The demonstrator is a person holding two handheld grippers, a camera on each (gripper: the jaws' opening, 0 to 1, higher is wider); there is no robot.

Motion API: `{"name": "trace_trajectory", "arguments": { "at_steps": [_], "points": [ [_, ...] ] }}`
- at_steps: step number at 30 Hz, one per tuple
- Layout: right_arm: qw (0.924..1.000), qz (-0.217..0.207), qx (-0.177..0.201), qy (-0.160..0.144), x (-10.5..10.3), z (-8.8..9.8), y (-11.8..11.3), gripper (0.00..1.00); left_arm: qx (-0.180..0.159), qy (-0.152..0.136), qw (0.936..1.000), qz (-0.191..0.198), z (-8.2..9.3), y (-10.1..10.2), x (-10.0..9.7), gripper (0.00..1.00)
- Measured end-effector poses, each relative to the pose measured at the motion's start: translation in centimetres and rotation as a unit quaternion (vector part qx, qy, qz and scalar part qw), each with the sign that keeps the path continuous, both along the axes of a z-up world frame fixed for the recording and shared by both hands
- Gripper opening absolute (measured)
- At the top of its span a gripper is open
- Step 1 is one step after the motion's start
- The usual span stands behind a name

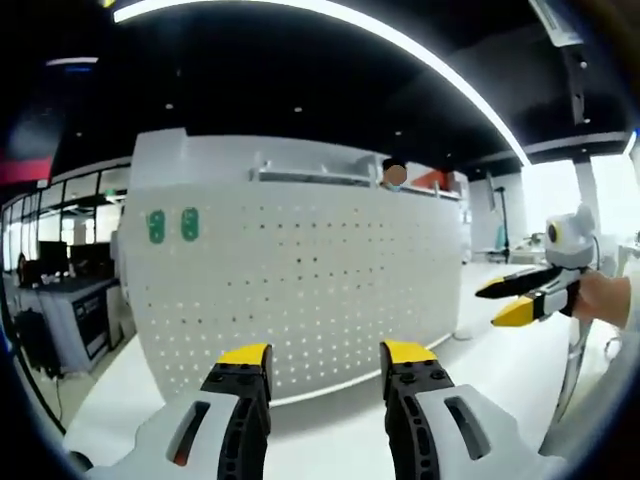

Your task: Insert the hook assembly into the mounting plate slot until the hook locks in place.

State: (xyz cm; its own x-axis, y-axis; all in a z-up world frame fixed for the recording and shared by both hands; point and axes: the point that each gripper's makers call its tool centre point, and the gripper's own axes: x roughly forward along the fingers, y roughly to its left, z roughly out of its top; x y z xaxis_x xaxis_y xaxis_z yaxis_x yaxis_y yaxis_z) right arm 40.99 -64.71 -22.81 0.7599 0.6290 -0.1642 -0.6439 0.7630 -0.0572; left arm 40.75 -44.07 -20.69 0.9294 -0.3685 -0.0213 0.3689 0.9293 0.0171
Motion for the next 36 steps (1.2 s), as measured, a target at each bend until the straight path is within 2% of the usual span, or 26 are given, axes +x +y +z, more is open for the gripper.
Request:
{"name": "trace_trajectory", "arguments": {
  "at_steps": [7,16,28,36],
  "points": [
    [1.0,-0.001,0.003,0.004,0.2,-0.8,-0.1,0.55,0.001,0.003,1.0,-0.008,-0.3,-0.3,-0.1,0.44],
    [0.9996,-0.003,-0.001,0.028,0.3,-3.2,-0.8,0.48,0.004,0.008,0.9999,-0.013,-0.6,-0.4,0.0,0.44],
    [0.9973,0.019,-0.008,0.07,0.3,-8.1,-0.2,0.44,0.005,0.014,0.9998,-0.014,-1.0,-0.2,0.2,0.43],
    [0.996,0.031,-0.02,0.081,0.6,-10.6,-0.1,0.41,0.001,0.02,0.9997,-0.013,-1.3,-0.2,0.3,0.43]
  ]
}}
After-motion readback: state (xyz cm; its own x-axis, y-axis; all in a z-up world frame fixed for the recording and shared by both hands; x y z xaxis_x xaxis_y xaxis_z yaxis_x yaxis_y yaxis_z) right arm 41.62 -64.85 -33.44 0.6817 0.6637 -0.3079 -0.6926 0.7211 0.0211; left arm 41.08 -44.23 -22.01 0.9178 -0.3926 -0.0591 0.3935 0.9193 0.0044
